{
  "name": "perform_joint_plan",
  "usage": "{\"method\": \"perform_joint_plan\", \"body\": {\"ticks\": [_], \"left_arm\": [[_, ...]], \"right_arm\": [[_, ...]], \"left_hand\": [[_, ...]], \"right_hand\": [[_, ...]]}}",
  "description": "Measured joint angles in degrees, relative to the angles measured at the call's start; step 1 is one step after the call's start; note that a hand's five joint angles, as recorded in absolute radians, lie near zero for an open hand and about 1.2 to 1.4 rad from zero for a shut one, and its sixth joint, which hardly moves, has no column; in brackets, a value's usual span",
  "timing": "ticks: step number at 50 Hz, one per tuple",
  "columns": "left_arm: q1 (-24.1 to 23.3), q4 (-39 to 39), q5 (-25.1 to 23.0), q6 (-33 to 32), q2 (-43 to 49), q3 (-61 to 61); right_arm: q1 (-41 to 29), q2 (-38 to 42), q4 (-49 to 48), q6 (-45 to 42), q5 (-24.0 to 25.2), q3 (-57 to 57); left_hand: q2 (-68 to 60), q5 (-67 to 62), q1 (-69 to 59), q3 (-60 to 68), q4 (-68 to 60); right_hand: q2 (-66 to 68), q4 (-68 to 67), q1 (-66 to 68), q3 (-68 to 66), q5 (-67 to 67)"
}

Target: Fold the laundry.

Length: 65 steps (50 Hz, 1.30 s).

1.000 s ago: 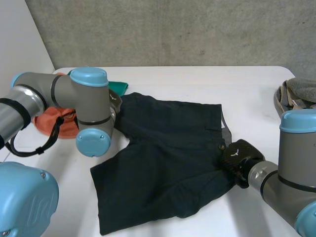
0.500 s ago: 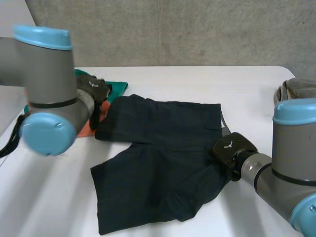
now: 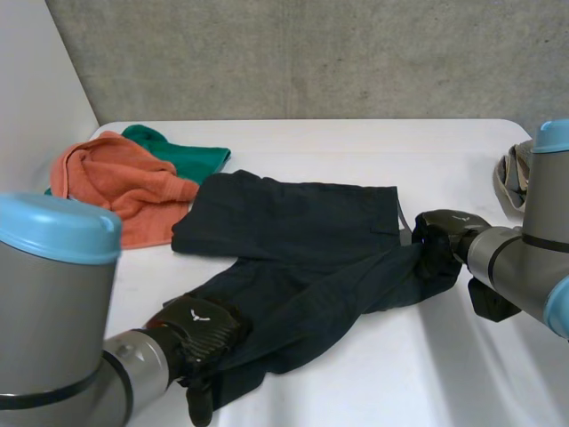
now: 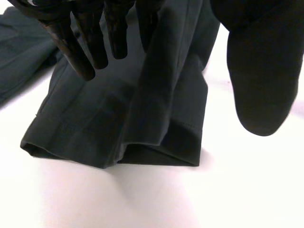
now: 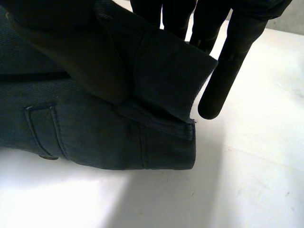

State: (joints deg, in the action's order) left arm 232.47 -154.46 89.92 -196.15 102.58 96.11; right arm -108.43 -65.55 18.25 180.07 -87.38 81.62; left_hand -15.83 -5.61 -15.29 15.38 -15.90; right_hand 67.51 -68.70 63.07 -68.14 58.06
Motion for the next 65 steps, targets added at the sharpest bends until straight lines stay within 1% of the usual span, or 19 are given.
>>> {"method": "perform_joint_plan", "body": {"ticks": [3,6,8,10,12,15,19,23,25,26,28,33,42,49,55,60,61,62,65], "left_arm": [[-1.06,-1.75,1.74,0.30,2.48,-0.38],[-1.71,-2.96,2.67,0.47,5.15,-1.23],[-2.03,-3.68,3.08,0.60,6.95,-1.97],[-2.20,-4.39,3.56,0.81,8.77,-2.88],[-2.09,-4.93,4.10,1.02,9.94,-3.67],[-1.69,-5.32,4.74,1.10,10.23,-4.23],[-1.10,-4.78,4.82,-0.09,8.14,-3.80],[-0.72,-2.27,2.79,-3.98,4.30,-1.48],[-0.57,-1.33,1.85,-5.56,3.00,-0.48],[-0.43,-0.73,1.20,-6.61,2.22,0.24],[-0.17,0.00,0.22,-8.14,1.19,1.31],[-0.08,-0.66,0.06,-8.96,1.13,1.96],[-2.39,-3.42,3.97,-6.27,2.35,1.51],[-5.24,-3.78,5.55,-5.16,2.63,2.12],[-6.27,-4.83,6.44,-4.92,3.62,1.98],[-6.86,-7.10,8.49,-4.69,6.63,0.64],[-6.86,-7.10,8.49,-4.69,6.63,0.64],[-6.86,-7.70,9.60,-4.47,7.40,0.11],[-6.81,-8.07,10.74,-4.19,7.39,-0.33]], "right_arm": [[0.13,-0.09,-0.05,1.19,-0.18,0.52],[0.05,-0.21,-0.10,1.42,-0.39,1.01],[-0.02,-0.33,-0.10,1.39,-0.46,1.27],[-0.11,-0.59,-0.05,1.11,-0.48,1.52],[-0.16,-0.95,0.15,0.40,-0.41,1.69],[-0.13,-1.71,1.10,-2.35,-0.03,2.02],[0.27,-4.12,5.70,-15.21,1.99,3.98],[1.87,-7.62,13.14,-36.49,4.78,8.20],[2.26,-8.30,14.30,-40.15,5.20,9.02],[2.94,-9.66,15.84,-46.55,5.84,10.61],[3.29,-11.00,16.03,-51.12,6.25,12.13],[2.82,-11.70,13.10,-48.87,6.07,12.77],[1.70,-9.30,9.06,-37.35,4.58,10.32],[1.59,-8.04,7.66,-34.39,1.98,9.31],[1.44,-7.93,6.82,-33.04,1.24,9.42],[0.97,-8.01,6.67,-32.13,1.10,9.68],[0.97,-8.01,6.67,-32.13,1.10,9.68],[0.87,-8.09,6.83,-32.15,1.11,9.78],[0.81,-8.30,7.33,-32.72,1.27,9.98]], "left_hand": [[-2.49,-2.49,-3.28,2.65,-2.52],[-15.52,-14.67,-17.19,14.79,-14.48],[-16.69,-16.97,-19.71,17.09,-16.83],[-43.47,-43.34,-45.51,43.59,-43.30],[-51.32,-50.78,-50.85,51.01,-51.06],[-52.42,-51.47,-50.85,52.21,-52.34],[-52.47,-51.47,-50.85,52.24,-52.35],[-52.47,-51.47,-50.85,52.24,-52.35],[-52.45,-51.47,-50.85,52.24,-52.34],[-52.41,-51.47,-50.85,52.24,-52.29],[-35.78,-36.67,-34.45,37.01,-36.65],[-5.08,-5.10,-3.75,5.80,-4.72],[0.74,0.81,-0.63,0.09,0.93],[0.47,0.51,-0.81,0.33,0.70],[-4.61,-4.86,-5.43,5.01,-4.54],[-42.90,-42.69,-45.47,43.02,-42.72],[-42.90,-42.69,-45.47,43.02,-42.72],[-51.37,-50.70,-50.06,51.06,-51.12],[-52.49,-51.20,-50.06,52.30,-52.37]], "right_hand": [[0.00,0.00,0.00,0.00,-0.01],[0.00,0.00,0.00,0.00,-0.01],[0.00,0.00,0.00,0.00,-0.01],[0.00,0.00,0.34,0.00,-0.01],[0.00,0.00,0.34,0.00,-0.01],[0.00,0.00,0.34,0.00,0.00],[0.00,0.00,0.34,0.00,-0.01],[0.00,0.00,0.34,0.00,-0.02],[0.00,0.00,0.34,0.00,-0.01],[0.00,0.00,0.34,0.00,0.00],[0.00,0.00,0.34,0.00,-0.01],[0.00,0.00,0.34,0.00,-0.01],[0.00,0.00,0.34,0.00,0.00],[0.00,0.00,0.33,0.00,0.00],[0.00,0.00,0.33,0.00,-0.01],[0.00,0.00,0.33,0.00,-0.01],[0.00,0.00,0.33,0.00,-0.01],[0.00,0.00,0.33,0.00,-0.01],[0.00,0.00,0.33,0.00,0.00]]}}
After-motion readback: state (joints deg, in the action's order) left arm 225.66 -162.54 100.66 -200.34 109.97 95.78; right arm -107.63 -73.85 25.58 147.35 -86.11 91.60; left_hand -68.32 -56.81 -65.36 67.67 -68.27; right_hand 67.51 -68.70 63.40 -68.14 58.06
